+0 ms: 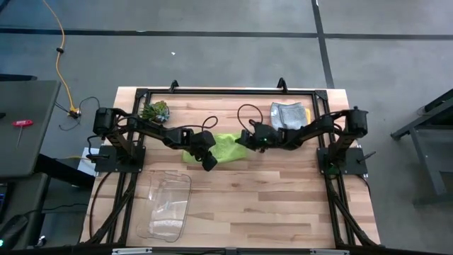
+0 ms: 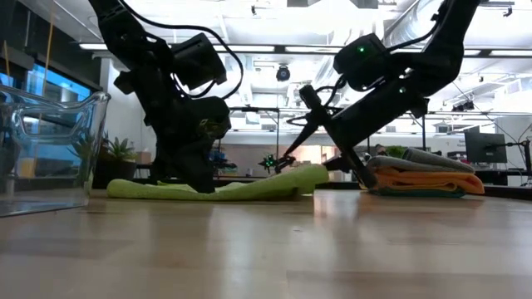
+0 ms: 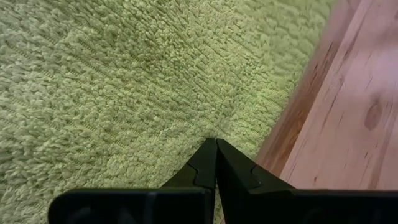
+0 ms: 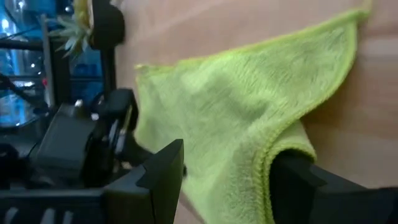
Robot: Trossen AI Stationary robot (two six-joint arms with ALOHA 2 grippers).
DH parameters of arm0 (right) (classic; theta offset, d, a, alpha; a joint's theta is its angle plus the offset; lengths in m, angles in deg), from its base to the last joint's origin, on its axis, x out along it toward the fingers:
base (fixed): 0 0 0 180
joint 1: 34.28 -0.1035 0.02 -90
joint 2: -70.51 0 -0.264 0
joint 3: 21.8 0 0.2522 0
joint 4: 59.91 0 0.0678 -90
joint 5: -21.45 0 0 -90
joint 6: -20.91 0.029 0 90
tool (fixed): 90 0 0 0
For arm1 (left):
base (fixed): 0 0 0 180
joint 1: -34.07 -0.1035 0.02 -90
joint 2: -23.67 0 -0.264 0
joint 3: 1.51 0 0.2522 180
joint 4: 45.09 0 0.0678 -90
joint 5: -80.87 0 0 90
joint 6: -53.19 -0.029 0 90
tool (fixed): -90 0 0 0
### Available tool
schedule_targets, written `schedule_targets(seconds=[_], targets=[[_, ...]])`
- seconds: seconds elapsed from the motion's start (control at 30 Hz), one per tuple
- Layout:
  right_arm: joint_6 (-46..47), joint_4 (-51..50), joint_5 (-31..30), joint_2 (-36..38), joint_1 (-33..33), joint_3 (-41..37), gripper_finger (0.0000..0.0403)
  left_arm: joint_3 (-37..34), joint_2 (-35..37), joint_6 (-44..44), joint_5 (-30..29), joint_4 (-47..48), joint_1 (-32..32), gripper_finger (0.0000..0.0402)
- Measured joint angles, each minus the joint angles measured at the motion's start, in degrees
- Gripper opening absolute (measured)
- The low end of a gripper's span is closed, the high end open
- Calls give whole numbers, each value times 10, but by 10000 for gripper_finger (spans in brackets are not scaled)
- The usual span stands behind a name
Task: Fold microfiber towels
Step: Fold the green towel
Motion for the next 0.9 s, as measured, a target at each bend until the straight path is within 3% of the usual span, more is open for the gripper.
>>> schedule_targets(seconds=[0.33, 0.63, 0.77, 0.9], targets=[[-3, -63, -24, -8, 24, 0, 188, 0, 0, 0, 0, -1, 0, 0], [31, 58, -47, -56, 35, 2, 188, 0, 0, 0, 1, -2, 0, 0], [17, 59, -97, -50, 36, 0, 188, 0, 0, 0, 1, -2, 0, 0], [-22, 48, -104, -34, 44, -1, 188, 0, 0, 0, 1, -2, 0, 0]])
